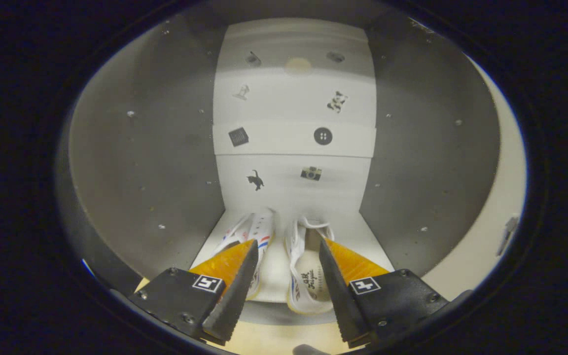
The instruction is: Open the shoe cabinet door, grab the shoes and put them into the shoe cabinet, then close the shoe cabinet door.
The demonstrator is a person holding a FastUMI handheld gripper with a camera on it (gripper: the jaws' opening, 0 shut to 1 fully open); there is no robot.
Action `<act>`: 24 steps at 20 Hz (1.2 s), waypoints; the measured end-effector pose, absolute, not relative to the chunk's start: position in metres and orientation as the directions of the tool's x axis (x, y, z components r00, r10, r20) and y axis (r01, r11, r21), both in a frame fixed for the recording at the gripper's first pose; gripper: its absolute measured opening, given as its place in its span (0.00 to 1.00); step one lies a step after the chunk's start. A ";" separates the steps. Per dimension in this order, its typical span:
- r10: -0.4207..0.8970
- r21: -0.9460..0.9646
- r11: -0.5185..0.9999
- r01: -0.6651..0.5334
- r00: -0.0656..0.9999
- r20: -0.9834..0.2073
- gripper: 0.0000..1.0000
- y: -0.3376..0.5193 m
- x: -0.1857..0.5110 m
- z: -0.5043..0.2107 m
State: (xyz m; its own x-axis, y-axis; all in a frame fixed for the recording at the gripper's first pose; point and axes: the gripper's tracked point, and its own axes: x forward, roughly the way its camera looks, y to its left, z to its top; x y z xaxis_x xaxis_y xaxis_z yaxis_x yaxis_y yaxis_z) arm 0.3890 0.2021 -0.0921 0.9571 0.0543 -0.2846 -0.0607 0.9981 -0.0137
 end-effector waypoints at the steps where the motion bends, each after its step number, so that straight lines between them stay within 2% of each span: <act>1: 0.057 -0.016 0.998 -0.064 0.961 -0.269 0.80 0.204 0.373 -0.087; 4: 0.063 -0.039 0.997 -0.073 0.974 -0.218 0.99 0.205 0.315 -0.075; 11: 0.087 -0.027 0.996 -0.090 0.991 -0.100 1.00 0.193 0.145 -0.050; 17: 0.056 0.005 0.998 -0.056 0.998 -0.002 1.00 0.143 0.004 -0.029; 24: -0.053 0.019 0.998 0.053 0.998 0.032 1.00 0.047 -0.097 -0.026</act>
